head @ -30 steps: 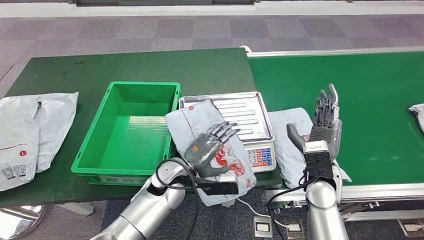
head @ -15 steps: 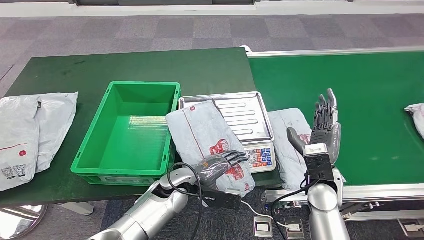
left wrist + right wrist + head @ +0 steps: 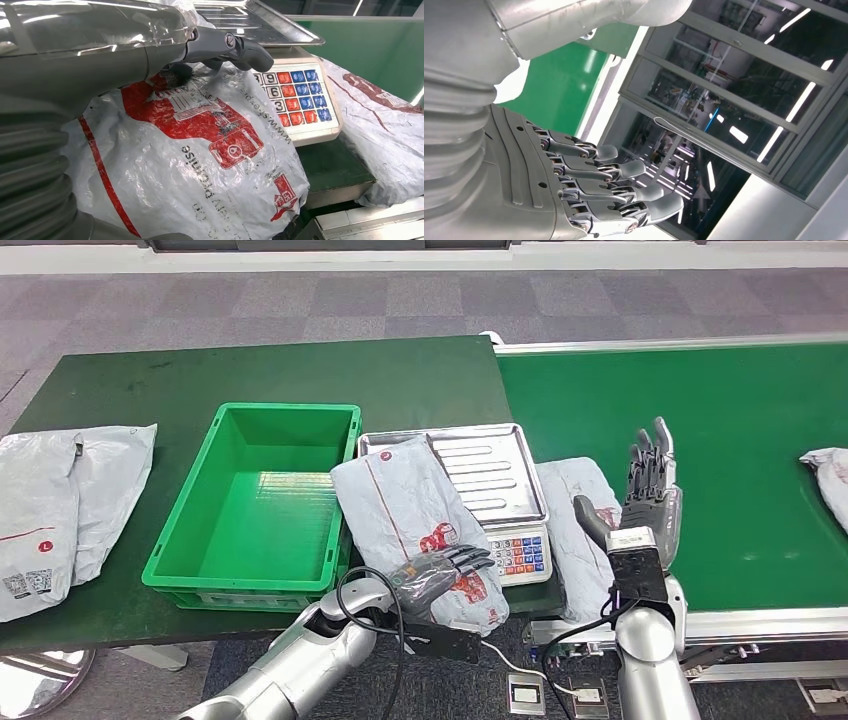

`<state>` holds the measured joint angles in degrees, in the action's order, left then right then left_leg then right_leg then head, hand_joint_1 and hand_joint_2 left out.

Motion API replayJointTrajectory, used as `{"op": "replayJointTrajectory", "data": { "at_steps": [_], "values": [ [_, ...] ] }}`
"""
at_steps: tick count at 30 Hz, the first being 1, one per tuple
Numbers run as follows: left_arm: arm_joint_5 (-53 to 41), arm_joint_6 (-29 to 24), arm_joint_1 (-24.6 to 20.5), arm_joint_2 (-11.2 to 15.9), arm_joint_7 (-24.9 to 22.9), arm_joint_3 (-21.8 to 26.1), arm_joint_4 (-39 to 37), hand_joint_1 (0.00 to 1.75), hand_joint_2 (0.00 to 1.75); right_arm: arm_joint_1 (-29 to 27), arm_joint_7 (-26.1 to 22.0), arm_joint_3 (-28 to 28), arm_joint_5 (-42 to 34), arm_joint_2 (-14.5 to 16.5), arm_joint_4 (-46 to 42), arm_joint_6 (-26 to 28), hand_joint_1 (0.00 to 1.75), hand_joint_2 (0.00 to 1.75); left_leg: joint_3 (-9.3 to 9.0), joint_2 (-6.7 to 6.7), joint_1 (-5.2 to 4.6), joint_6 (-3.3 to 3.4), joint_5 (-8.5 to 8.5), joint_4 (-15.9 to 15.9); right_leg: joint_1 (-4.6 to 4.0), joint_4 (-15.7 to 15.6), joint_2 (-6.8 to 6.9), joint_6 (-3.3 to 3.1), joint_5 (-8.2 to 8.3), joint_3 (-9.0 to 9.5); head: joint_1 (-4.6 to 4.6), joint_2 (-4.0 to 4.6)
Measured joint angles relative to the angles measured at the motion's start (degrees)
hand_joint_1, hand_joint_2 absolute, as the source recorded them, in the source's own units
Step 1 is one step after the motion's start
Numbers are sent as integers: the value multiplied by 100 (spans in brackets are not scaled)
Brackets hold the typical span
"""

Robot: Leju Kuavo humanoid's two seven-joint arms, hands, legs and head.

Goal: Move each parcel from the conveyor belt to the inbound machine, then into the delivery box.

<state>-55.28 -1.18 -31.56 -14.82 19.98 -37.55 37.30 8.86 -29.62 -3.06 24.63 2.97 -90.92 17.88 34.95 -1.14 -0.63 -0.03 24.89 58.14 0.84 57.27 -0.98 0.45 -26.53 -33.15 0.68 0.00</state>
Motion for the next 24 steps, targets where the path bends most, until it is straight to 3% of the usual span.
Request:
{"op": "replayJointTrajectory", "data": {
  "at_steps": [24],
  "values": [
    [0, 0, -3, 0, 0, 0, -27, 0, 175, -4, 0, 0, 0, 0, 0, 0, 0, 175, 0, 0, 0, 0, 0, 0, 0, 0, 0, 0, 0, 0, 0, 0]
  ]
}}
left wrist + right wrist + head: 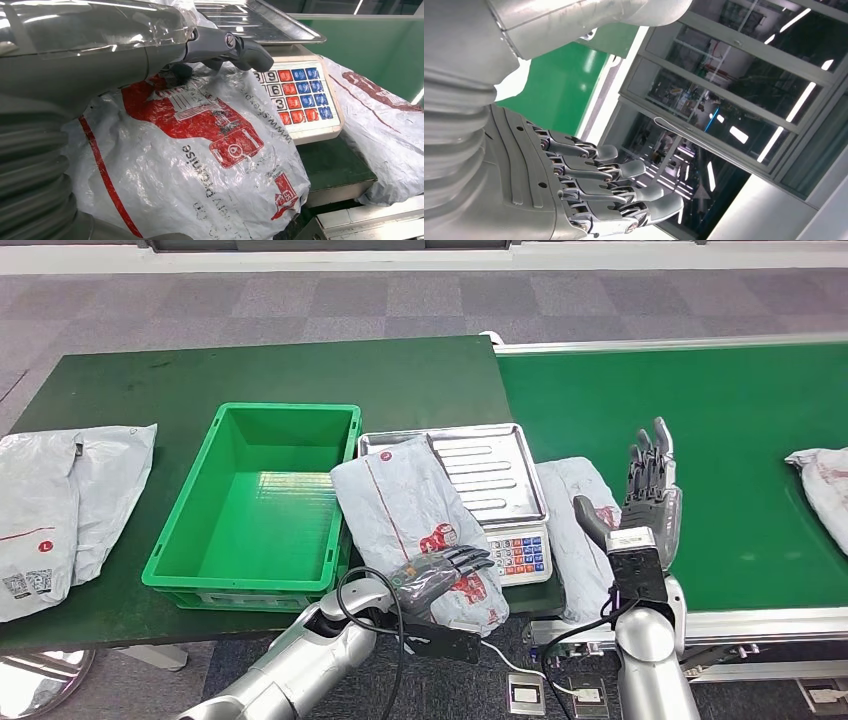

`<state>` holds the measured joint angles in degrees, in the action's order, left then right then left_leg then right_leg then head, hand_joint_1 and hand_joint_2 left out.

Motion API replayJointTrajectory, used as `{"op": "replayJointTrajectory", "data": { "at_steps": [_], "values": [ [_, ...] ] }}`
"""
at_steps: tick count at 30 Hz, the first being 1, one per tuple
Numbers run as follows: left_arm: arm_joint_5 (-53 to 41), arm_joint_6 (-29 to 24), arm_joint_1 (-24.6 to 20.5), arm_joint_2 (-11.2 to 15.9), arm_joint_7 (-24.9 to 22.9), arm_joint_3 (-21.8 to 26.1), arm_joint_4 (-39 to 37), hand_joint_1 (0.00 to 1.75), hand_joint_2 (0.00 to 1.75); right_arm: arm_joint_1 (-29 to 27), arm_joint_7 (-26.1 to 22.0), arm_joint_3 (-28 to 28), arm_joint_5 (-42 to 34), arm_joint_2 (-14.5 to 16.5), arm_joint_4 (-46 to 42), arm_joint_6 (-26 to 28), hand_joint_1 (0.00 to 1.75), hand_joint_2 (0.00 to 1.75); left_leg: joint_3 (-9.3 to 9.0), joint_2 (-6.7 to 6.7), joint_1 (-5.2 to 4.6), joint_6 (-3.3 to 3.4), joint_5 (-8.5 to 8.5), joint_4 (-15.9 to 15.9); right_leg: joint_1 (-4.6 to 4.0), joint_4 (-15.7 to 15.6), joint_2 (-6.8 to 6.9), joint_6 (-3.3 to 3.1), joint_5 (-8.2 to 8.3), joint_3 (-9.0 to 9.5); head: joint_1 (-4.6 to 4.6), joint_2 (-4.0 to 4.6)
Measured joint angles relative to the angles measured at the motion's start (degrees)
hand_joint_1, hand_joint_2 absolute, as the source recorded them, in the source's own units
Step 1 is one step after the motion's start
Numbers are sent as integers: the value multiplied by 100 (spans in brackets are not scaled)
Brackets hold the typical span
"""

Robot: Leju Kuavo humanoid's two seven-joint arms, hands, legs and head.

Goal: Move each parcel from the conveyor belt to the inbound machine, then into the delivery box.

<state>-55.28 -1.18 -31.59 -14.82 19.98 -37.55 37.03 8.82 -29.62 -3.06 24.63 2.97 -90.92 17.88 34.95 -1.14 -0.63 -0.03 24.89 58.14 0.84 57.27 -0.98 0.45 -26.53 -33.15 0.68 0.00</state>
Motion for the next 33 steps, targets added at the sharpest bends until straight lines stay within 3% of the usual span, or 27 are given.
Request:
{"op": "replayJointTrajectory", "data": {
  "at_steps": [15, 19, 21, 24, 26, 33],
  "values": [
    [0, 0, 0, -2, 0, 0, -3, 0, 175, -7, 0, 0, 0, 0, 2, 0, 0, 175, 0, 0, 0, 0, 0, 0, 0, 0, 0, 0, 0, 0, 0, 0],
    [46, -118, 25, -2, 89, 16, 30, 175, 175, -9, 4, 0, 1, 0, 2, -4, 0, 175, 1, 0, 0, 0, 0, 0, 0, 2, 1, 0, 0, 1, 0, 0],
    [184, -805, 124, 9, 373, 144, 214, 175, 175, -9, 44, 4, 28, 0, 2, -7, 0, 175, 4, 0, 0, 0, 0, 0, 0, 4, 1, 0, 0, 0, 0, 0],
    [399, -2934, 233, 48, 650, 461, 598, 175, 175, -9, 130, 29, 91, 0, 2, 19, 0, 175, 5, 0, 1, -1, 0, 0, -1, 4, 1, 0, 0, -2, 1, 0],
    [444, -3847, 249, 89, 634, 585, 778, 175, 175, -9, 157, 43, 103, 0, 2, 38, 0, 175, 5, -5, 1, -1, 0, 0, -2, 4, 3, -1, -2, -2, 1, 0],
    [446, -3679, 360, 133, 601, 708, 1044, 175, 175, -4, 173, 84, 111, -1, 2, 61, 0, 175, 6, -18, 2, -1, -2, -1, -1, 6, 11, -2, -7, 2, 0, 0]
  ]
}}
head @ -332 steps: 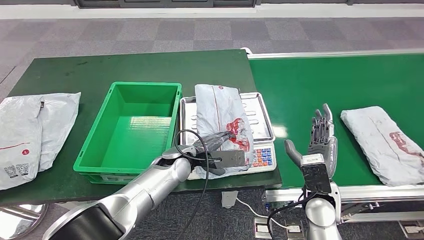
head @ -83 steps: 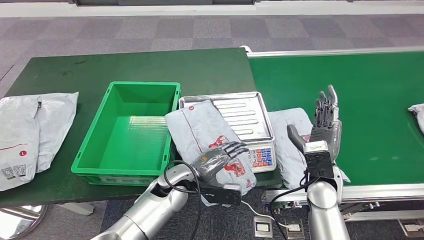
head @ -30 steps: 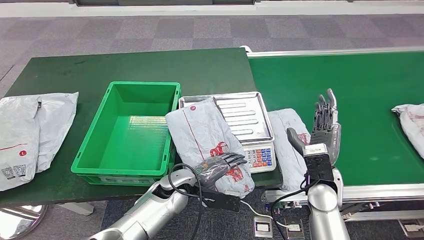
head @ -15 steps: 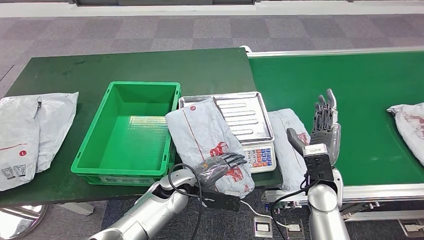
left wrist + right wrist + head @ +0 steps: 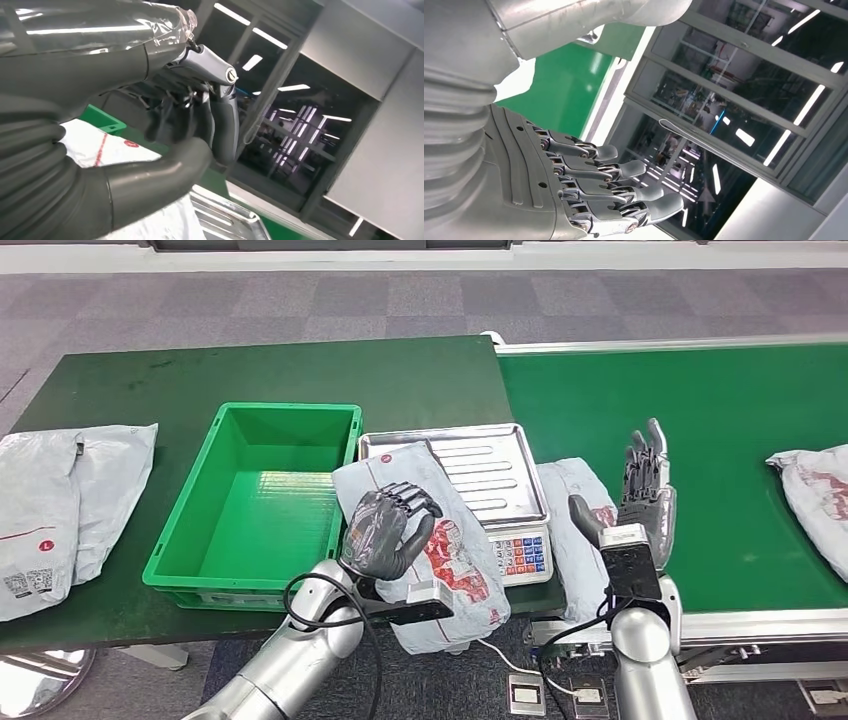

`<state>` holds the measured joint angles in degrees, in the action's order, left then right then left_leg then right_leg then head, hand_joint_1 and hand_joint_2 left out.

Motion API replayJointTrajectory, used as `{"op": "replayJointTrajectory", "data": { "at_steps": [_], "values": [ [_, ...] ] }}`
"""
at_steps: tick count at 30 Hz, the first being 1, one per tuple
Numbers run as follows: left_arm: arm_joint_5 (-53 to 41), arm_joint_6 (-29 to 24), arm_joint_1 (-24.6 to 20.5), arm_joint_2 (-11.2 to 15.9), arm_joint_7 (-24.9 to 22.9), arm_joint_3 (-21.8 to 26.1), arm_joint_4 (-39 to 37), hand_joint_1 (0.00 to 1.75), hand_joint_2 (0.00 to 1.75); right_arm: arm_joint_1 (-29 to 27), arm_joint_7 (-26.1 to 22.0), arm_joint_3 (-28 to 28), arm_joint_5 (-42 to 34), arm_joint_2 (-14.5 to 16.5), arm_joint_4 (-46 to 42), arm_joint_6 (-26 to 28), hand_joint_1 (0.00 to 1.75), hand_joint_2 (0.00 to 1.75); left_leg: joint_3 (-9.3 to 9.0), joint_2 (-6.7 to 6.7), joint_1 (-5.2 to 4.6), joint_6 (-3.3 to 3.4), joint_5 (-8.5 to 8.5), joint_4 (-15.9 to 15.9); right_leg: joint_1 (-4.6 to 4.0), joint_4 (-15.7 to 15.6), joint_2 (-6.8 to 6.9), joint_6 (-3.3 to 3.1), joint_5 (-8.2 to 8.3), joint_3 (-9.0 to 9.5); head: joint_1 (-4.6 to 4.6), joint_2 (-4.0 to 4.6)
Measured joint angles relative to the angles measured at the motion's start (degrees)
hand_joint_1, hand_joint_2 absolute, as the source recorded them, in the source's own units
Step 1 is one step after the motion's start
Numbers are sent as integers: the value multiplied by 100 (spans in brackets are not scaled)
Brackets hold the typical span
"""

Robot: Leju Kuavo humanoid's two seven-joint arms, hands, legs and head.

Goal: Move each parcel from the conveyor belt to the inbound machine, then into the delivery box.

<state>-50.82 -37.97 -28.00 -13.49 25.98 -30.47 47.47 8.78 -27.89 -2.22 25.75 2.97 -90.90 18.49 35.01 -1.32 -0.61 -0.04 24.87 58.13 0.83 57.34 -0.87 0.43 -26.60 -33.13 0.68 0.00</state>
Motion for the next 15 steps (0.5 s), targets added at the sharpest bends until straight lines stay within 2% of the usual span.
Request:
{"op": "replayJointTrajectory", "data": {
  "at_steps": [15],
  "values": [
    [61, -52, 13, 16, 18, 22, 46, 175, 175, 1, 7, 47, 0, -2, 0, 49, 0, 175, 1, -2, 0, 0, 0, 0, 0, 0, 0, 0, -1, 0, 0, 0]
  ]
}}
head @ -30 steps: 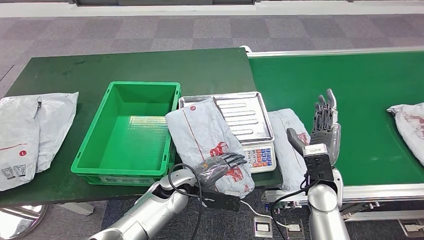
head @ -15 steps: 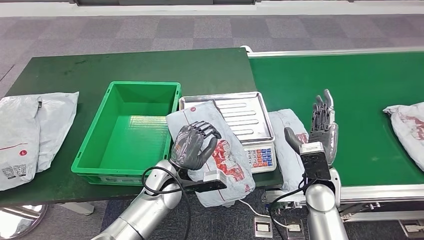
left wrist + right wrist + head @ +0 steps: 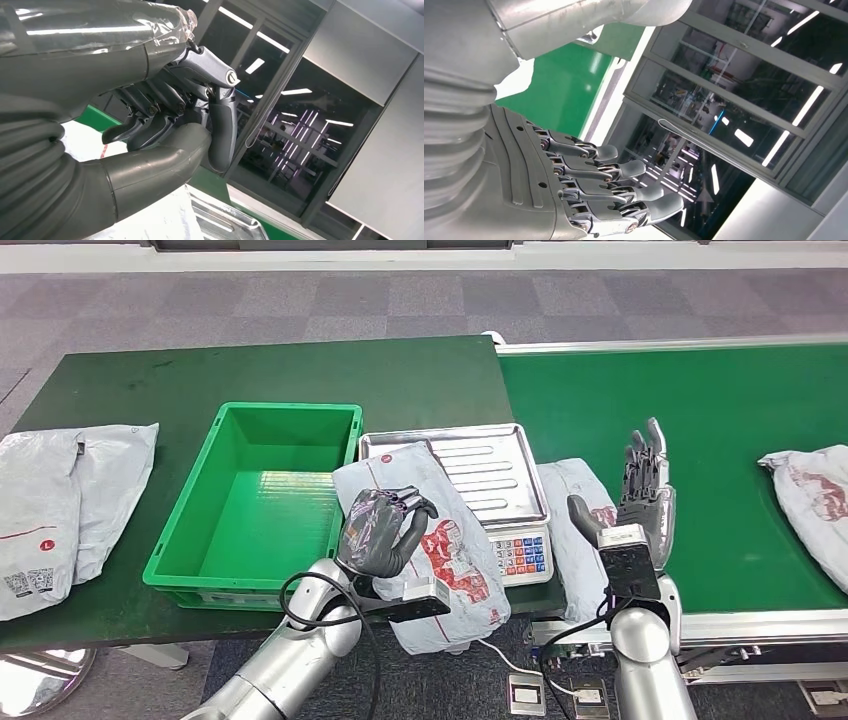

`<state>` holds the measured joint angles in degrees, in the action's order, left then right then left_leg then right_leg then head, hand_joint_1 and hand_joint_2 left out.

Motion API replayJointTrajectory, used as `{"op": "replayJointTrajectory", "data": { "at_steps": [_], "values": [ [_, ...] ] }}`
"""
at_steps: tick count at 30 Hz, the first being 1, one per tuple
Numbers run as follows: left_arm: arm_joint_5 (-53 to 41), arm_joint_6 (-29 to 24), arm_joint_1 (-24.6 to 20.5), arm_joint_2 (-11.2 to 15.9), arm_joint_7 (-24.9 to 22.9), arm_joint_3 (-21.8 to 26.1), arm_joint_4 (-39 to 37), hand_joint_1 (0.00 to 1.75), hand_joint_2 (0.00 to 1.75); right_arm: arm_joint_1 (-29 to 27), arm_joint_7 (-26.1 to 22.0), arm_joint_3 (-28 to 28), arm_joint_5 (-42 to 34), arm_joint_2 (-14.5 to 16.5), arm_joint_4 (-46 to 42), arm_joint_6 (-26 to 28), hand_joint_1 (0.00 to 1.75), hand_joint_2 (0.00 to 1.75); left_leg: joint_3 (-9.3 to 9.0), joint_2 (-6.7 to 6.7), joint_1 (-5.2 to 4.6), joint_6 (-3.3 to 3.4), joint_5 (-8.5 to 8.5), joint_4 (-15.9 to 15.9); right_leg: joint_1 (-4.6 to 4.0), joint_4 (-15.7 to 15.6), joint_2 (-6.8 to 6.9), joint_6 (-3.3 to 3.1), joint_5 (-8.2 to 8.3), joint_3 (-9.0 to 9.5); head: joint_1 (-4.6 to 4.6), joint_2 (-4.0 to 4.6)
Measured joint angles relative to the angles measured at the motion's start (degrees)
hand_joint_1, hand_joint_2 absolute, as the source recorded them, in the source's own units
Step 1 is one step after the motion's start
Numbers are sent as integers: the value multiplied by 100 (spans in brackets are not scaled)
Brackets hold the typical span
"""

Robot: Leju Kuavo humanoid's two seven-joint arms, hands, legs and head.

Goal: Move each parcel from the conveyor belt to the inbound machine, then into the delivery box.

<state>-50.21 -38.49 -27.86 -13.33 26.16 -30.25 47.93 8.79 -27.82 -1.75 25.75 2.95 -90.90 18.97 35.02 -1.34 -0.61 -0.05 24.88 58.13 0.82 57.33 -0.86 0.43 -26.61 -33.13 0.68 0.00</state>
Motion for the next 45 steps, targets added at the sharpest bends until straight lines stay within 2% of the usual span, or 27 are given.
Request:
{"op": "replayJointTrajectory", "data": {
  "at_steps": [7, 11, 12, 16, 21, 26, 31, 35, 45],
  "values": [
    [0, 0, 0, 0, 0, 0, 0, 175, 175, 0, 0, 0, 0, 1, 0, 0, 0, 175, 0, 0, 0, 0, 0, 0, 0, 0, 0, 0, 0, 0, 0, 0],
    [5, 50, -2, 0, -48, 0, -2, 0, 175, 0, 0, 0, 0, 1, 0, -1, 0, 175, 0, 0, 0, 0, 0, 0, 0, 0, 0, 0, 0, 0, 0, 0],
    [-4, 211, -8, 0, -186, 0, -10, 0, 175, 4, 3, 2, 0, 0, 2, -7, 0, 175, 0, 0, 0, 0, 0, 0, 0, -1, 0, 0, 0, 0, 0, 0],
    [-206, 1439, -63, 5, -1236, 0, -136, 0, 175, 47, 17, 18, 0, -21, 48, -40, 0, 175, 0, 4, 0, 0, 0, 0, 0, 0, -1, 0, 0, -3, 1, 0],
    [-691, 1632, -217, 9, -2056, 0, -616, 0, 175, 52, 45, 20, 94, -24, 96, -125, 0, 175, 0, 4, 0, 0, -1, 0, 0, 0, -3, 0, 1, -3, 2, 0],
    [-798, 1650, -372, 8, -2254, 0, -954, 0, 175, 50, 106, 20, 177, -24, 101, -155, 0, 175, 0, 3, 0, 0, 0, 0, 0, 0, -3, 0, 0, -2, 2, 0],
    [-696, 1562, -404, 8, -2156, 6, -1019, 0, 175, 51, 111, 20, 177, -24, 101, -160, 0, 175, 0, 3, 0, 0, 0, 0, 0, 1, -2, 0, 0, -2, 2, 0],
    [401, -2, -211, 48, -498, 523, -468, 0, 175, 41, 119, 89, 177, -20, 121, -164, 0, 175, 2, 1, 0, -1, 0, 0, 0, 2, -1, -1, -1, -3, 2, 0],
    [291, -120, 62, 95, -413, 747, 168, 0, 175, 37, 118, 176, 177, -19, 125, -149, 0, 175, 3, -1, 0, 0, 0, 0, 0, 1, 1, -3, -2, -1, 2, 0]
  ]
}}
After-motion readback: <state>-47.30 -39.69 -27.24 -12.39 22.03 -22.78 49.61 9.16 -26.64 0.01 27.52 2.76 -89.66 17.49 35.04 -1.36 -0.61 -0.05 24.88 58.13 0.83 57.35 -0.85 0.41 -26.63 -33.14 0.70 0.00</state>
